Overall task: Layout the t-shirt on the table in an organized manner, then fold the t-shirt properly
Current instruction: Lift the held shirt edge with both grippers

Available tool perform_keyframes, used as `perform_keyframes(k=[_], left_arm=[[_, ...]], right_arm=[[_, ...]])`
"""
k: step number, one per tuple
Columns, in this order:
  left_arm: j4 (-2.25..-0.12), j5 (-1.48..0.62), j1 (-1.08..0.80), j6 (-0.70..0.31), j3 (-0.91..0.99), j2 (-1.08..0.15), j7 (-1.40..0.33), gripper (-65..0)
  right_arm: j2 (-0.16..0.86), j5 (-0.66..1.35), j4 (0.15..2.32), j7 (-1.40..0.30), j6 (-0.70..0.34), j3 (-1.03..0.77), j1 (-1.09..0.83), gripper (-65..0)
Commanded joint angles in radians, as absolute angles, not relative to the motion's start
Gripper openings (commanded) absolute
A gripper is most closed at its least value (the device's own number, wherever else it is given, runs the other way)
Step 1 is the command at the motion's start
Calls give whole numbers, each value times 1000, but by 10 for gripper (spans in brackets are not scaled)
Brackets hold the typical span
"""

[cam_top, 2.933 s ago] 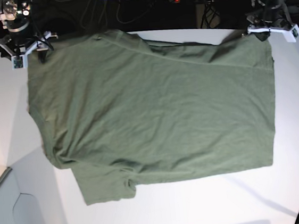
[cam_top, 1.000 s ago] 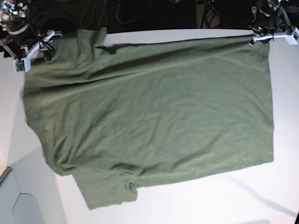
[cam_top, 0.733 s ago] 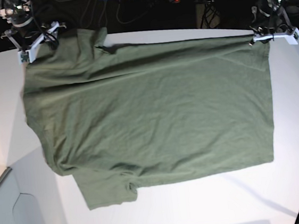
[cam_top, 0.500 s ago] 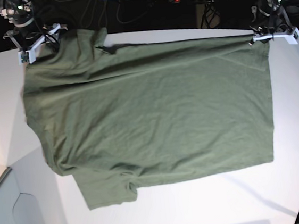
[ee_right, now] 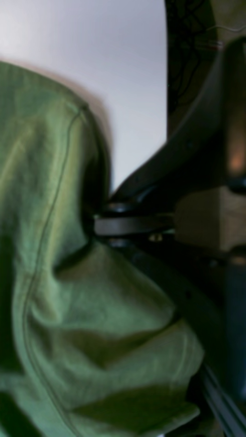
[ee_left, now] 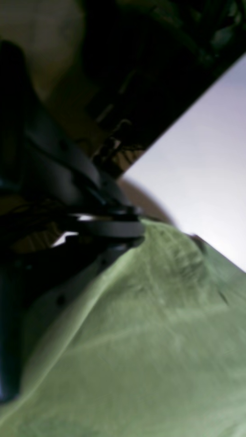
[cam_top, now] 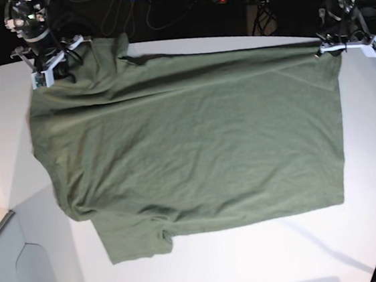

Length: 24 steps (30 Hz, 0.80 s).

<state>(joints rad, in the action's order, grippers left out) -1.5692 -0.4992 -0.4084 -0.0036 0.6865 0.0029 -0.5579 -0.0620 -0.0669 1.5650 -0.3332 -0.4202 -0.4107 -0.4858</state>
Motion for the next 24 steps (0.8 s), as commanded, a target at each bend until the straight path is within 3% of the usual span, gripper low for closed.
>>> perform_keyframes(k=[1,13,24], left_arm=[[-1618,-499,-426,-5,694,-5,-539,-650],[-1859,-499,-547,-5,696,42,-538,-650],[-1880,-584,-636,-7,780,61,-533,-650]], right_arm=[[-58,-65,1603,-325,-432,-440,-498,-650],[-64,-61,1860,-320,-435,-532,-559,-650],[-82,8,1929,-320,-435,-527,-590,-650]])
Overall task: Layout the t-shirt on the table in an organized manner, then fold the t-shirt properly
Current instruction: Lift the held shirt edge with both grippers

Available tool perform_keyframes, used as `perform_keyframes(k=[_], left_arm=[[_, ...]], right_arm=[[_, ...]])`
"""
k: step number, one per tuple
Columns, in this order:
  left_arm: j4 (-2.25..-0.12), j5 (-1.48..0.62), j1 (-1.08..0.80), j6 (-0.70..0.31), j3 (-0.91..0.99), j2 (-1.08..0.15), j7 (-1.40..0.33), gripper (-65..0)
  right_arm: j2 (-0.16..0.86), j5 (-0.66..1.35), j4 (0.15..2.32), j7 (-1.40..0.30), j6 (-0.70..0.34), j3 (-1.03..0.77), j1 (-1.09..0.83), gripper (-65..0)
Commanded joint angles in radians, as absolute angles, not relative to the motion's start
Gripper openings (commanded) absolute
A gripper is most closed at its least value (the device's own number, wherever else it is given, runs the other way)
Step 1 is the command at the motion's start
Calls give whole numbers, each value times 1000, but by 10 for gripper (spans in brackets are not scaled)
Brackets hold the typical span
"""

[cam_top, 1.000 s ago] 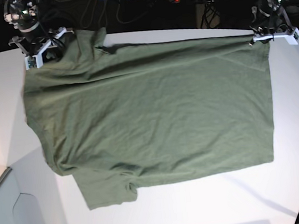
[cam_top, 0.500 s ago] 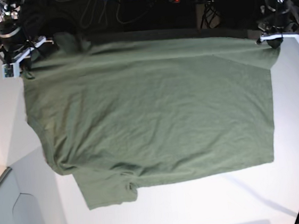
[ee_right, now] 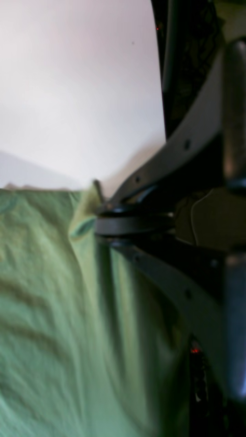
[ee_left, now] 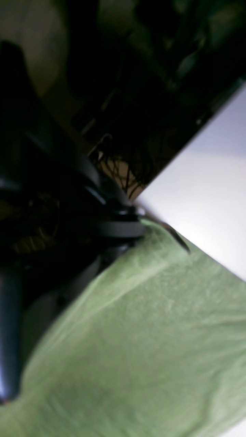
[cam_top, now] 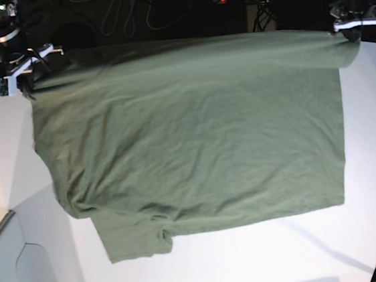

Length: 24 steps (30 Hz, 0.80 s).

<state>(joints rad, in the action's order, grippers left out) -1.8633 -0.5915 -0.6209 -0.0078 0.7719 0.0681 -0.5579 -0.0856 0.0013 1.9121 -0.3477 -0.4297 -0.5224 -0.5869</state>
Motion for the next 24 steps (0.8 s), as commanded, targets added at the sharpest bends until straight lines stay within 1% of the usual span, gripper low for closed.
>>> perform_keyframes(k=[1,7,13,17,20,24], left_arm=[[-1880,-607,-639,-7,796,61,-533,-650],[-1874,-638,-630,-7,802,58,-533,-650],[-1839,-636,-539,-7,806,58,-539,-650],[-1787,-636,-455,-7,800,27,-539,-650],[-1732,-636,-380,-7,803,15,-539,-650],[-1678,-636,-305,-7,800,-35,-541,-650]], right_arm=[[-82,8,1929,-320,-435,-526,-587,-650],[-82,8,1925,-321,-435,-521,-522,-650],[-77,2,1911,-325,-435,-470,-441,-650],[-67,1,1824,-325,-435,-452,-351,-650],[-33,1,1725,-323,-435,-437,-280,-650],[-2,1,1647,-321,-435,-421,-197,-650]])
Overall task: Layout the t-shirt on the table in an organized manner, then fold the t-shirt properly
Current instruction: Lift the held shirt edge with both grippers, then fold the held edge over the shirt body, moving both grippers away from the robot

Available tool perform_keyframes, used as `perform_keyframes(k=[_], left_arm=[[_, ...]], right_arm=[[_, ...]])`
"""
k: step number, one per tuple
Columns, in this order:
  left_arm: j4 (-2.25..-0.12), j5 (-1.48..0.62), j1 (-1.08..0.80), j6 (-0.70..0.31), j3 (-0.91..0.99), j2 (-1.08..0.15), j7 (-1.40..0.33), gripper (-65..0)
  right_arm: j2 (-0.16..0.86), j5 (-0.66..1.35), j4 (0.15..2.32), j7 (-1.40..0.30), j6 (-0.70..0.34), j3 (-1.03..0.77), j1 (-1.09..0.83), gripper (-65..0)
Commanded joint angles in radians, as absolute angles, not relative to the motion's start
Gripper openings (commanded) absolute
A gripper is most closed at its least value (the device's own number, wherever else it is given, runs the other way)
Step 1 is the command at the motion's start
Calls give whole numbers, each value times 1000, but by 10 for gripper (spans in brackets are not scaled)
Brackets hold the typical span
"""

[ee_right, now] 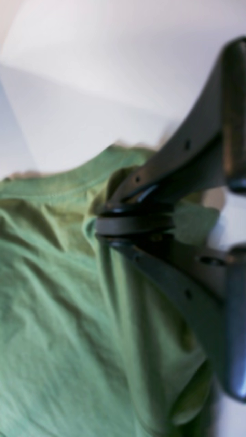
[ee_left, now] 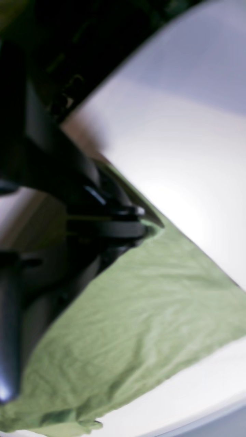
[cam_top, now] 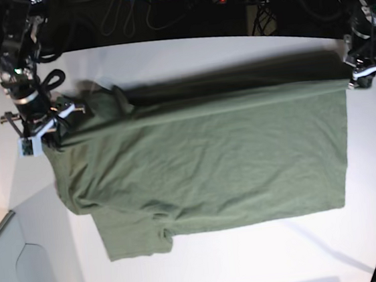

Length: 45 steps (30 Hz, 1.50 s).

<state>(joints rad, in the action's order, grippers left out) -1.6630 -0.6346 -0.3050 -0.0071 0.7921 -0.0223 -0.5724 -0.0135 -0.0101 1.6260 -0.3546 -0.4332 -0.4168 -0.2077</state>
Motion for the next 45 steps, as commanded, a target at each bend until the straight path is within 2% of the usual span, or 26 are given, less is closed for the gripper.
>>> perform_keyframes(k=[1,8,22,30,37,39,40,43,45], left_arm=[[-1672,-636,-288,-7,800,-39,-541,-650],[-1618,-636,-199,-7,800,-59,-541,-650],[-1448,-636,-79,-7,799,-59,-541,-650],[-1411,-634,-19,-7,791,-61,-541,-650],[-1360,-636,-10,2,688,-136,-541,-639],[-1334,-638,-10,4,674,-150,-541,-582],[-1320,-638,-8,4,673,-151,-541,-531],[-1297,-636,-8,-1,673,-156,-541,-336],[-1302,-636,-12,-1,673,-156,-539,-228]], right_arm=[[5,1,1633,-321,-433,-420,-179,-650],[35,1,1543,-321,-433,-415,-56,-650],[94,1,1333,-320,-430,-280,105,-650],[94,-1,1282,-320,-430,-271,134,-650],[116,-1,1248,-323,-430,-243,140,-640],[137,-1,1250,-325,-430,-216,131,-574],[147,-1,1250,-325,-430,-200,130,-527],[159,-1,1256,-325,-430,-200,128,-382],[159,-1,1259,-323,-430,-226,119,-320]])
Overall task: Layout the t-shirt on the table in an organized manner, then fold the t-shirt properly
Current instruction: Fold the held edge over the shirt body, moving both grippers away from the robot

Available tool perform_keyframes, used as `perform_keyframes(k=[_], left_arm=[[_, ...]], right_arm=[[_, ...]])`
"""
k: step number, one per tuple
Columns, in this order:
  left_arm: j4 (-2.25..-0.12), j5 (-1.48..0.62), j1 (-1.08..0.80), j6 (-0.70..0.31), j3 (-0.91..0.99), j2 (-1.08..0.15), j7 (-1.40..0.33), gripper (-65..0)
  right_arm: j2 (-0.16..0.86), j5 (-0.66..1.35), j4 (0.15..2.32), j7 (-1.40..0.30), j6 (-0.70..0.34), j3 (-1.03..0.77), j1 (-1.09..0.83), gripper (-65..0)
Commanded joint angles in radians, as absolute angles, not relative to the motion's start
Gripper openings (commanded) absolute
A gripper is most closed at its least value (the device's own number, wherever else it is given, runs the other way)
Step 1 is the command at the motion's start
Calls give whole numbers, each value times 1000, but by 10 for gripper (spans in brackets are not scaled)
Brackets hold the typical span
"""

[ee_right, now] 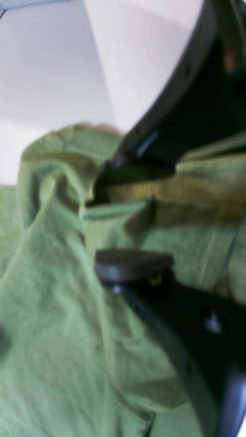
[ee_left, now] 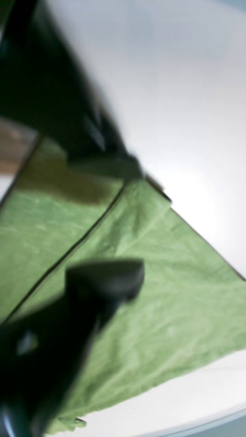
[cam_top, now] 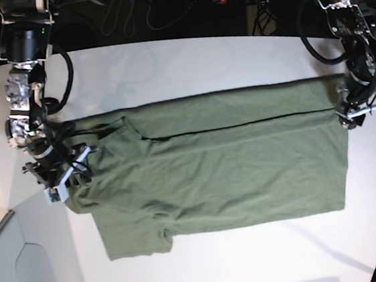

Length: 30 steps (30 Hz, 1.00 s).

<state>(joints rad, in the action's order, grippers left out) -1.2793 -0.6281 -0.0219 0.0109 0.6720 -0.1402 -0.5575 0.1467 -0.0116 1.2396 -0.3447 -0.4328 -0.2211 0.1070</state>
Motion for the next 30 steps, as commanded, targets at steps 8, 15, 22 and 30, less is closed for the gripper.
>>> perform_keyframes(k=[8,15,22,30], left_arm=[[-1317,-638,-56,-4,676,-154,-541,-75],[-1305,-638,-143,-5,679,-154,-535,-75],[-1216,-636,-139,-5,673,-156,-538,-73],[-1153,-634,-128,-5,565,-171,-535,-74]], right_arm=[[156,1,1389,-321,-429,-288,27,-280],[151,1,1478,-321,-429,-321,-71,-280],[150,1,1420,-325,-429,-384,-70,-278],[147,1,1422,-321,-429,-386,-136,-278]])
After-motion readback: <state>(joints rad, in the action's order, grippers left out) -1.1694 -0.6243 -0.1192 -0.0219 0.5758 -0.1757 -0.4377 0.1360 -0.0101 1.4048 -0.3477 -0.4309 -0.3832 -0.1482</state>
